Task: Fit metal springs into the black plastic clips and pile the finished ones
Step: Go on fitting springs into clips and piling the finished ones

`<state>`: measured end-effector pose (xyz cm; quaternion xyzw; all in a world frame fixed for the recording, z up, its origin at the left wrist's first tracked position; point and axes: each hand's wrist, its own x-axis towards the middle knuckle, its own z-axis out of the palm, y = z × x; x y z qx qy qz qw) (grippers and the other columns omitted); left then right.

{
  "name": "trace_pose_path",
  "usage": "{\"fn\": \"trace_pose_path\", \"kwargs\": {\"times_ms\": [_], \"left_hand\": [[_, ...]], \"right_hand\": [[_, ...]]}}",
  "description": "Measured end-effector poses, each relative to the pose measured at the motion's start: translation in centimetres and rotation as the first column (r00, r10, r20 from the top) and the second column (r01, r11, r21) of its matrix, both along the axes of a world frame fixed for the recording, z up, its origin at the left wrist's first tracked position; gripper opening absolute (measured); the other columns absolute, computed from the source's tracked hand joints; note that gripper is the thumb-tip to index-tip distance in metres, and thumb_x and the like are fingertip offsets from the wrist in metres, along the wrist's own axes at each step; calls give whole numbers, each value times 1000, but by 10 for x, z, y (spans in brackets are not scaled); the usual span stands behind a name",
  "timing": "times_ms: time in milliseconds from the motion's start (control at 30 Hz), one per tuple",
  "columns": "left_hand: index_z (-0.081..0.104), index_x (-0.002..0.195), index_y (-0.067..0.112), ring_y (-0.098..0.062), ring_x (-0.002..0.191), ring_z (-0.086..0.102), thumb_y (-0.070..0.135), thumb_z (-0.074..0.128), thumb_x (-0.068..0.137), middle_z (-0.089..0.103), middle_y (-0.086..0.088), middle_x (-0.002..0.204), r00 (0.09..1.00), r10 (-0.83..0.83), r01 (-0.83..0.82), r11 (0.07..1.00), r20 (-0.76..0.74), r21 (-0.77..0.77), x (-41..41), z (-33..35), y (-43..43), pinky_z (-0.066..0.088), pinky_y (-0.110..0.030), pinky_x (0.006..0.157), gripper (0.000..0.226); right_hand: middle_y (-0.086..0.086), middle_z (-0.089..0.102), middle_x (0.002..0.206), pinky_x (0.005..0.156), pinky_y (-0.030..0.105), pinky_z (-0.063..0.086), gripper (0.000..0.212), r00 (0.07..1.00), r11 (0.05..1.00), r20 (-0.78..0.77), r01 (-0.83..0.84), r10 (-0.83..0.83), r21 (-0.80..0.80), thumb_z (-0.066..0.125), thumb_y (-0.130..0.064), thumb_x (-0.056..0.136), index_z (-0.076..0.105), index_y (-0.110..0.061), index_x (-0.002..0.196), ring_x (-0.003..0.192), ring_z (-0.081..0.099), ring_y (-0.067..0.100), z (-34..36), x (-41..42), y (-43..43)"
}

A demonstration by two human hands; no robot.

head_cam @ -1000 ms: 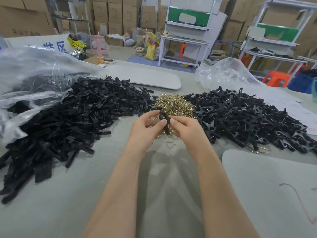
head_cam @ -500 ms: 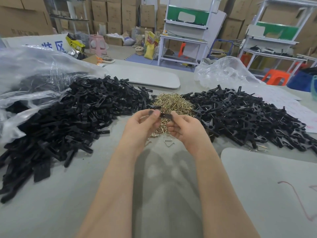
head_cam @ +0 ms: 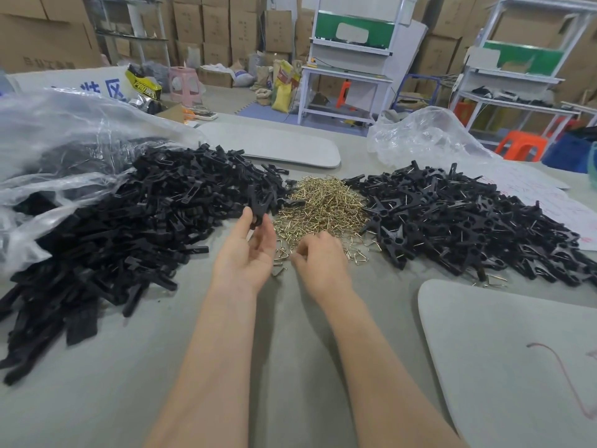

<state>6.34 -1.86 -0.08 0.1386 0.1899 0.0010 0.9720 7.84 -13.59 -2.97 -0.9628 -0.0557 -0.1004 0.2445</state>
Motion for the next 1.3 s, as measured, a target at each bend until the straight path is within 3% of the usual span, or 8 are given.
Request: {"fn": "trace_pose_path", "kwargs": {"times_ms": [100,200,300,433,533,633,833,1300], "left_hand": [[60,80,8,-6,66,49,23,58,93,63,-5,79,994,-86,92,991,-61,98,1,-3,-2,46,-18,62,21],[61,86,-1,-11,87,58,14,60,91,60,-11,87,996,-82,81,996,-40,-34,1,-3,-2,53,-16,60,16],[60,95,-5,-20,93,63,5,63,86,61,-18,93,995,-94,97,992,37,-80,-1,1,-4,58,-23,63,14],[60,88,-2,-17,80,68,0,60,88,66,-15,89,987,-135,92,925,92,369,0,0,-15,58,-22,73,2],[60,96,12,-18,90,67,8,66,87,68,-6,98,987,-102,-60,483,124,873,0,-6,-24,55,-30,86,12],[60,95,26,-13,93,63,14,69,85,66,7,95,970,-152,-182,65,190,981,-2,-10,-28,50,-31,89,17],[63,102,19,-13,89,59,12,69,84,60,1,102,958,-174,-268,-265,228,926,0,-17,-32,50,-32,84,20],[62,104,13,-17,92,55,9,66,85,56,6,99,918,-222,-394,-405,329,825,-2,-16,-37,42,-28,78,20]], "right_hand": [[11,62,101,81,34,38,16,998,994,55,-17,11,111,53,-21,96,58,-6,99,97,54,27,2,2,-5],[2,62,89,68,21,36,18,999,954,52,-2,-15,301,54,-15,95,53,-7,111,79,56,15,5,2,-10],[-3,60,80,66,25,52,40,998,782,-46,4,31,623,52,-7,95,45,-7,135,65,60,6,15,2,-19],[8,66,83,60,16,53,25,990,500,-85,19,109,866,53,2,93,59,4,117,63,69,7,32,-3,-33],[11,67,82,62,19,55,12,991,288,-111,84,78,954,53,2,93,63,-2,98,67,71,13,40,-6,-39],[8,67,78,62,19,55,10,992,160,-118,108,51,981,54,1,93,61,-5,90,67,70,14,46,-7,-43],[-2,57,75,61,17,49,11,990,441,-23,82,-138,894,56,-6,93,59,-15,88,55,56,-1,44,-3,-46],[-6,65,77,75,21,46,8,972,739,93,100,-216,667,62,-14,88,70,-15,91,76,61,7,38,-6,-32]]}}
